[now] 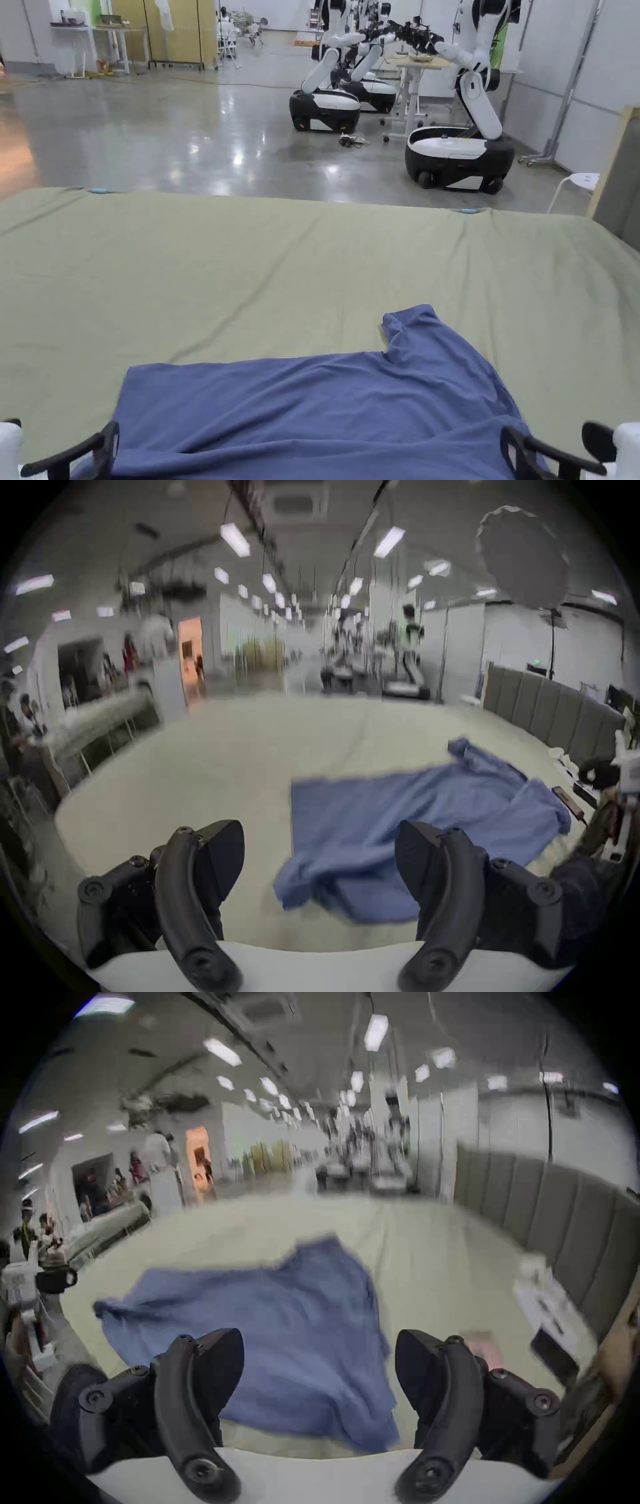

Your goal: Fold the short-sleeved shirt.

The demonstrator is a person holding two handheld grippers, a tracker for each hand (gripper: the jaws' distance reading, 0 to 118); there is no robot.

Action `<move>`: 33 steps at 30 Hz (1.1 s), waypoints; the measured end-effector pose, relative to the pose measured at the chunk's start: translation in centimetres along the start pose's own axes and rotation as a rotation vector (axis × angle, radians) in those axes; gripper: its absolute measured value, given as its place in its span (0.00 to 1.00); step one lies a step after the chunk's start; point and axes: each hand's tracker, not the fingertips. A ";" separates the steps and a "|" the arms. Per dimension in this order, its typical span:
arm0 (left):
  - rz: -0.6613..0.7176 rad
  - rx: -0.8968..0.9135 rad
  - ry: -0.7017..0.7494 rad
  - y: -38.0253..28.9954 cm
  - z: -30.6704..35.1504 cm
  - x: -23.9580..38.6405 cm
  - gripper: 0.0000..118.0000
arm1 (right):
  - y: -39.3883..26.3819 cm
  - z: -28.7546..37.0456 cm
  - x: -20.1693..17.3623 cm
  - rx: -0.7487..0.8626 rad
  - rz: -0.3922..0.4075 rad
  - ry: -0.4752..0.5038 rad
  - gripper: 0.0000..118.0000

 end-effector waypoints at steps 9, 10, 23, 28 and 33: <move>-0.030 -0.167 -0.051 2.1 -5.6 -0.6 0.01 | 2.5 -2.9 -3.7 -0.001 0.039 0.056 0.06; -0.016 -0.199 -0.043 2.3 -6.8 -1.0 0.01 | 2.5 -3.2 -3.8 -0.008 0.038 0.059 0.06; -0.184 -0.640 0.020 -1.2 -33.2 -4.4 0.82 | 2.3 -11.1 -0.3 -0.179 0.056 0.033 0.06; -0.144 -0.699 -0.010 -3.3 -36.1 -4.5 0.79 | 3.0 -16.7 2.9 -0.297 0.095 -0.004 0.06; -0.167 -0.584 -0.088 0.4 -30.0 -1.3 0.02 | 3.0 -26.4 7.5 -0.435 0.045 -0.081 0.24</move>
